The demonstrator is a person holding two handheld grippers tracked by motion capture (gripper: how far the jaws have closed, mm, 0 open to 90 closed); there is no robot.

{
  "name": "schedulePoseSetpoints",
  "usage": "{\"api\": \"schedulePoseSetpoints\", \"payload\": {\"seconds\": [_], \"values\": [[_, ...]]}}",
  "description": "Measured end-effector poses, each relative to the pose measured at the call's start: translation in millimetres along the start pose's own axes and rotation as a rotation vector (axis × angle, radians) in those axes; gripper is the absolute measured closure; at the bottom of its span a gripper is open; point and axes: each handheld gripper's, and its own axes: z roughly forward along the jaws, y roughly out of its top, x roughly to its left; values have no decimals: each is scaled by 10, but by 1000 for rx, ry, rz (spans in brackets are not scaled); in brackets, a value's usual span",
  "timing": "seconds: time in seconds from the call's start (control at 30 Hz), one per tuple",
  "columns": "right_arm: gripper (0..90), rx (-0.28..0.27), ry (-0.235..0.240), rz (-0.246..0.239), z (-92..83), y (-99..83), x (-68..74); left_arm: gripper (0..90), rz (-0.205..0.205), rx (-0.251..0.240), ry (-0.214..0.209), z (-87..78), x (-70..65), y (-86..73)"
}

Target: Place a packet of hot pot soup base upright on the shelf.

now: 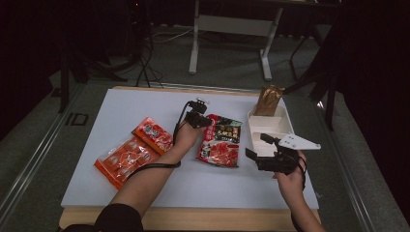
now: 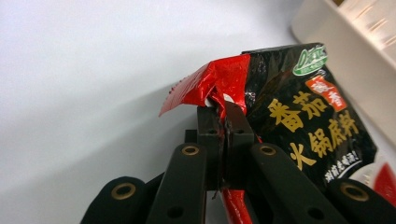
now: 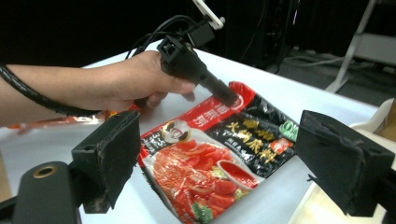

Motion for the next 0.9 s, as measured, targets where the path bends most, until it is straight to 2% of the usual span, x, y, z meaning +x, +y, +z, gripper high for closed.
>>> {"api": "schedulePoseSetpoints", "payload": {"seconds": [0.07,0.1,0.2,0.33,0.4,0.5,0.6,0.77,0.9], "values": [[142,-5,-2,9,-9,2,-4,883,1,-10,-2,-26,-9,-5],[142,-7,-2,7,-13,5,-7,883,1,-32,-13,-89,-27,-9],[137,-15,-14,5,-32,23,-15,882,22,-52,-19,-156,-63,-6],[166,-18,5,-6,-48,31,-28,883,30,-77,-31,-215,-102,5],[157,-29,-21,-44,-67,44,-11,885,30,-97,-38,-246,-130,5],[145,-41,-54,-63,-90,68,-7,886,42,-124,-48,-314,-177,5],[142,-24,-54,-45,-98,84,-21,885,33,-151,-72,-388,-207,-4],[125,-3,-44,-21,-101,91,-13,885,69,-200,-109,-523,-303,-16],[106,2,-48,-31,-96,118,13,884,96,-242,-105,-628,-384,-45]]}}
